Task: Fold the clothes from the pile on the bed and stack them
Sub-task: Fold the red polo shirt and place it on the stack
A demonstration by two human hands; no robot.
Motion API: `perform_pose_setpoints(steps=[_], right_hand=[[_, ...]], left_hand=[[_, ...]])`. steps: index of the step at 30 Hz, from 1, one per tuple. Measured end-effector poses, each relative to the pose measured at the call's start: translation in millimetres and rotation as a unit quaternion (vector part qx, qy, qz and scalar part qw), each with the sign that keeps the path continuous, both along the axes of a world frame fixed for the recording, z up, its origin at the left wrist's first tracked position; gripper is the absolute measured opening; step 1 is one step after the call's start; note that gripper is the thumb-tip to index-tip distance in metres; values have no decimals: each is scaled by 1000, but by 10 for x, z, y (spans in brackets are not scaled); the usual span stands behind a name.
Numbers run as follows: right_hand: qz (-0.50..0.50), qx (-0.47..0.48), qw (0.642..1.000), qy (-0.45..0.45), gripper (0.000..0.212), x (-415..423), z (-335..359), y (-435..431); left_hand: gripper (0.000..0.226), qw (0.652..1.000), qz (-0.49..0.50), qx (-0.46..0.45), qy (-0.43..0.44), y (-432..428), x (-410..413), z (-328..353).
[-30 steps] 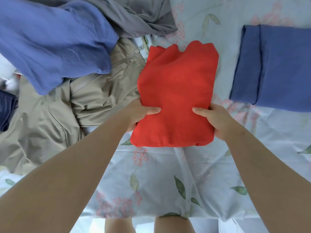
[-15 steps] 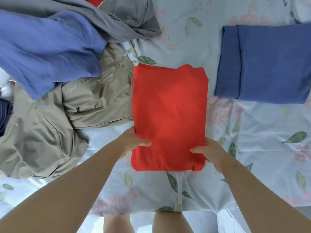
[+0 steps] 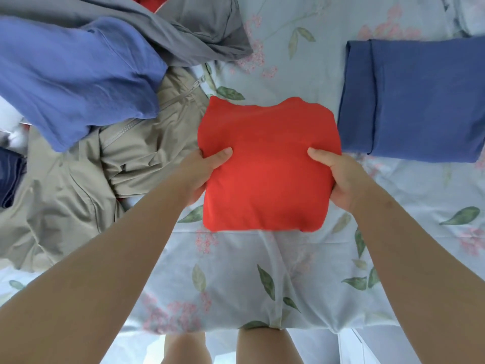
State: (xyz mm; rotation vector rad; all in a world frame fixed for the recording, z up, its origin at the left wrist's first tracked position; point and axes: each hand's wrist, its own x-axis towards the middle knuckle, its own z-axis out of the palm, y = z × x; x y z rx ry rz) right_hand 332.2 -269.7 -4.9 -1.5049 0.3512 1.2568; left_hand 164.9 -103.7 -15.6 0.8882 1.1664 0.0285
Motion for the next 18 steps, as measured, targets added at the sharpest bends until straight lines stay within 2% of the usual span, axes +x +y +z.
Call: perform_pose_setpoints(steps=[5,8,11,12,14,16,18], right_hand=[[-45,99,992,-60,13,169,662,98],[-53,148,983,-99,15,173,929,25],[-22,106,987,-118,11,84,837,-196],[-6,75,991,-113,15,28,745,-292],[30,27,995,-88,35,-137,561,-481],[41,-23,997,-61,34,-343,337,-683],[67,-94,992,-43,39,-554,156,-866]], left_hand=[[28,990,20,91,-109,98,230,636],[33,979,-3,148,-139,72,183,883],[41,983,-44,152,-88,-71,-2,846],[42,988,-56,131,-63,-158,-72,787],[42,995,-73,67,6,-368,-214,620],[32,994,-72,23,73,-611,-364,416],[33,983,-97,35,151,-807,-528,188]])
